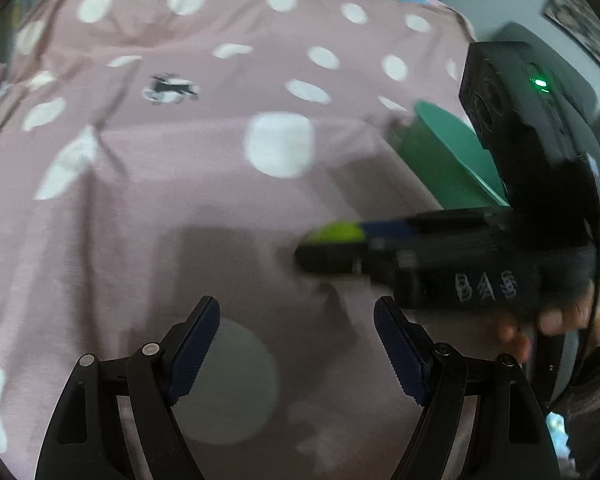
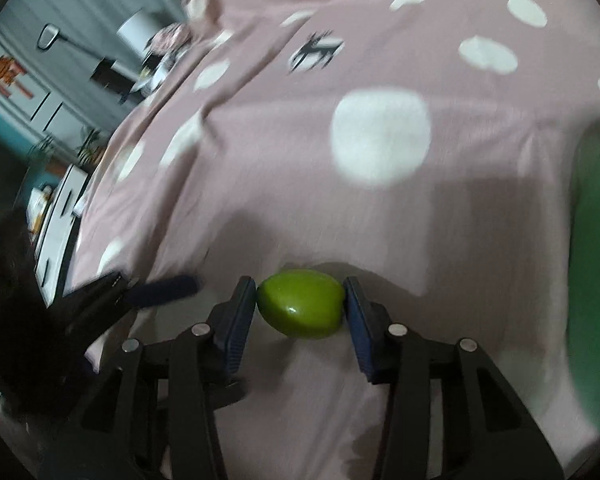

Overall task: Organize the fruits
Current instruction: 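Lift the plum with the right tool while the left tool closes on it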

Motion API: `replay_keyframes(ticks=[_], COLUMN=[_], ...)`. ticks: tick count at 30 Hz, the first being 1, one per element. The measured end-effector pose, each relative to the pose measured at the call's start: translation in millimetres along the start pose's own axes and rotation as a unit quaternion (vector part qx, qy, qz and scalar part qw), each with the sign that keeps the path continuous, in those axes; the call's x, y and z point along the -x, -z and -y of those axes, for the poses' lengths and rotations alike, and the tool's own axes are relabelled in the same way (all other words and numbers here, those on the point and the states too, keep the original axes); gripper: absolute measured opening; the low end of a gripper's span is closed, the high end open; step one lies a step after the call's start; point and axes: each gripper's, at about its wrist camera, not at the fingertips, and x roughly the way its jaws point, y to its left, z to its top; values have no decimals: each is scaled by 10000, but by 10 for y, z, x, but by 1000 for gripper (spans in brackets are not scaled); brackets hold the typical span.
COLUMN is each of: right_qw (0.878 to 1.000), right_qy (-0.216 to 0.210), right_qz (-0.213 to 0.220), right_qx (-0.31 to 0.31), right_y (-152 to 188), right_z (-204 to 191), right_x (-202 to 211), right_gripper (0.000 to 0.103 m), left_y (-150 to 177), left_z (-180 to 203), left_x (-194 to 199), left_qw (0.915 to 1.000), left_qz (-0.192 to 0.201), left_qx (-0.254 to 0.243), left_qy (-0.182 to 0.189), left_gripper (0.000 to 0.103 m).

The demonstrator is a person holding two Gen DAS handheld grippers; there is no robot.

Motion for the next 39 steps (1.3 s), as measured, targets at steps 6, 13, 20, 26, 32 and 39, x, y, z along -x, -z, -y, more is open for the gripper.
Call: replay_keyframes(ticks=[6, 13, 20, 26, 32, 39], right_qw=[9994, 9991, 9989, 9986, 9974, 9977], right_qy=[-284, -393, -447, -492, -664, -582], right_qz=[-141, -119, -121, -200, -246, -326], right_qx=[-100, -89, -95, 69, -124, 151], right_y=[259, 381, 410, 394, 426, 438], right_z=[-24, -70, -9, -42, 39, -24], right_x=[117, 136, 154, 118, 137, 120], right_gripper=[46, 47, 49, 45, 45, 44], left_y=[85, 98, 108, 126, 159, 186], left_z=[212, 261, 302, 338, 369, 415], left_x=[-103, -120, -149, -151, -120, -119], left_qw=[9982, 9974, 9964, 9956, 9956, 9951], left_qz=[-241, -198, -204, -194, -208, -234], left_qx=[-423, -394, -553, -676, -723, -888], left_qy=[344, 571, 609, 618, 562, 374], left_gripper=[80, 69, 46, 44, 44, 44])
